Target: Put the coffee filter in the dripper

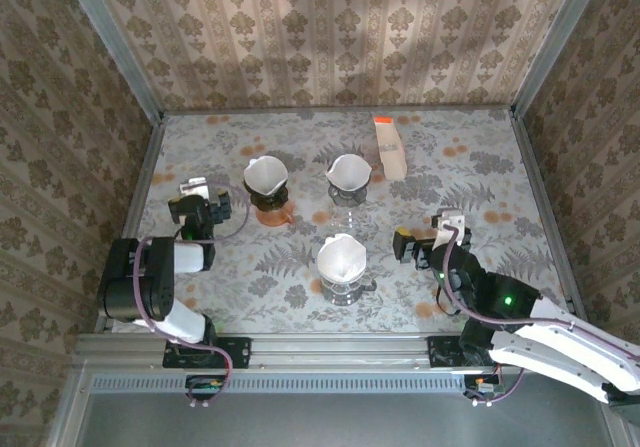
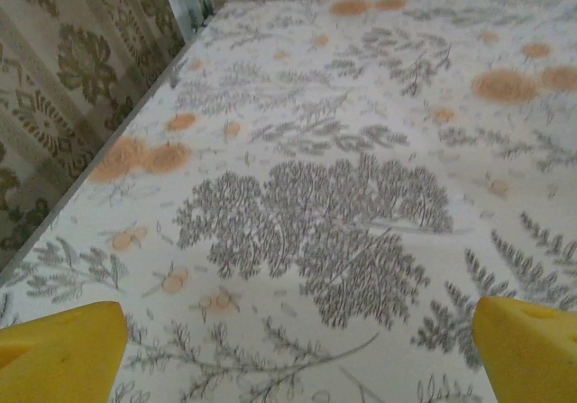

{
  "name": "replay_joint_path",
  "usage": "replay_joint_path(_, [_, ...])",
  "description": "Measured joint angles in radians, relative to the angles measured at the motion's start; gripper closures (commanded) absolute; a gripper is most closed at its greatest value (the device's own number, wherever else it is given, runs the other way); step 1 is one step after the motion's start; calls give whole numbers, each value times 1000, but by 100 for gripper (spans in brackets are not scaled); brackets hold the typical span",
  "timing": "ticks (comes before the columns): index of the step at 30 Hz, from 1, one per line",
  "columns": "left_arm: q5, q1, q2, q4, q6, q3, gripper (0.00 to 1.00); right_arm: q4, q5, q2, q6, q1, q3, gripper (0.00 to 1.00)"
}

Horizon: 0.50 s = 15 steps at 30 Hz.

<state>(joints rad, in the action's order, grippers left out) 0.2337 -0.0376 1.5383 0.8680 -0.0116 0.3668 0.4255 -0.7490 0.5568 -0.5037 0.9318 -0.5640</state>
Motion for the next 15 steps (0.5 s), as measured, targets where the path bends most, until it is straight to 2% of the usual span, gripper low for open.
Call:
replay_joint_path(3, [-4,0,10,10,7,-1,0,-8,-3,5,3,-58,-2,0])
replay_joint_path(6, [-6,-1,10,31,10,-1,0,-31,42,58,8,-171,-24,0])
replay_joint_path(10, [-6,-1,10,49,12,-1,0,-81,126,217,43,-335,-90,0])
replay_joint_path(15, [-6,-1,10,57,13,-1,0,-253,163,388,196,-476,-105,0])
